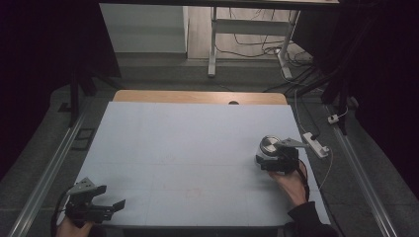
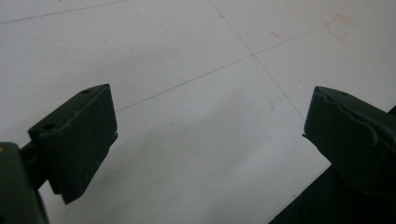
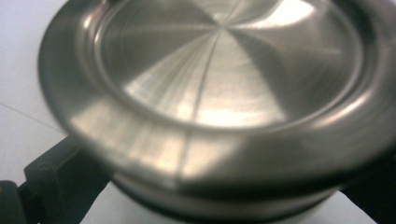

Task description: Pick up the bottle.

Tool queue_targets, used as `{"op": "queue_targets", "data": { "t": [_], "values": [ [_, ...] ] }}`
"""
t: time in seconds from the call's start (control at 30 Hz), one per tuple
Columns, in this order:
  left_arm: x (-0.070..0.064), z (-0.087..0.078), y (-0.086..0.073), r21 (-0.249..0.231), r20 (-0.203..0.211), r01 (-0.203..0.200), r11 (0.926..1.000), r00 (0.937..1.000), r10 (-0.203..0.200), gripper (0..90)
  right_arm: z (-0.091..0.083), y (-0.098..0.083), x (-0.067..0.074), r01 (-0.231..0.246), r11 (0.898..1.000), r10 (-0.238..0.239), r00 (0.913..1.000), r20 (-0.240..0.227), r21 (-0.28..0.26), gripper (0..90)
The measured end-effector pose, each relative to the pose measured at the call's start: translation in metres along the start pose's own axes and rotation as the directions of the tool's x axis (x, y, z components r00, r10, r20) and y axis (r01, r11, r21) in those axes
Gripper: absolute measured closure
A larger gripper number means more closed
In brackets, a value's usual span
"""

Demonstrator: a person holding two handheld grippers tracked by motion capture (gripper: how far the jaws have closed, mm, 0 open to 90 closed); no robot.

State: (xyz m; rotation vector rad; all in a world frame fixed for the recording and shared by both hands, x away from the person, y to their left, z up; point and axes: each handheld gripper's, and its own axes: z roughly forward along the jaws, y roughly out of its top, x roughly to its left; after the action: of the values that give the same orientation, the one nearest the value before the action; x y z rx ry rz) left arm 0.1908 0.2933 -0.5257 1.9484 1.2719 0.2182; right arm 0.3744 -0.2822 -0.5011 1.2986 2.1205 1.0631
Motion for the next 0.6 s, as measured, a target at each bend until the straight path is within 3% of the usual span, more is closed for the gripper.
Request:
{"op": "queue_targets", "data": {
  "t": [0.13, 0.33, 0.6],
  "values": [
    [-0.0001, 0.0, 0.0, 0.0, 0.0, 0.0, 1.0, 1.0, 0.0, 3.7, -0.0003, 0.0007, 0.0, 0.012, 1.0, -0.012, 0.9999, -0.009, 0.001, 13.3],
    [-0.0002, 0.0001, 0.0, 0.001, 0.002, -0.002, 1.0, 1.0, 0.002, 3.6, -0.003, 0.0017, 0.0035, 0.049, 0.999, -0.049, 0.9985, 0.025, 0.006, 15.0],
    [-0.0002, -0.0001, 0.0, -0.001, 0.004, -0.003, 1.0, 1.0, 0.003, 3.6, -0.0057, 0.0032, 0.0045, 0.036, 0.999, -0.035, 0.9993, 0.011, -0.007, 15.3]
  ]
}}
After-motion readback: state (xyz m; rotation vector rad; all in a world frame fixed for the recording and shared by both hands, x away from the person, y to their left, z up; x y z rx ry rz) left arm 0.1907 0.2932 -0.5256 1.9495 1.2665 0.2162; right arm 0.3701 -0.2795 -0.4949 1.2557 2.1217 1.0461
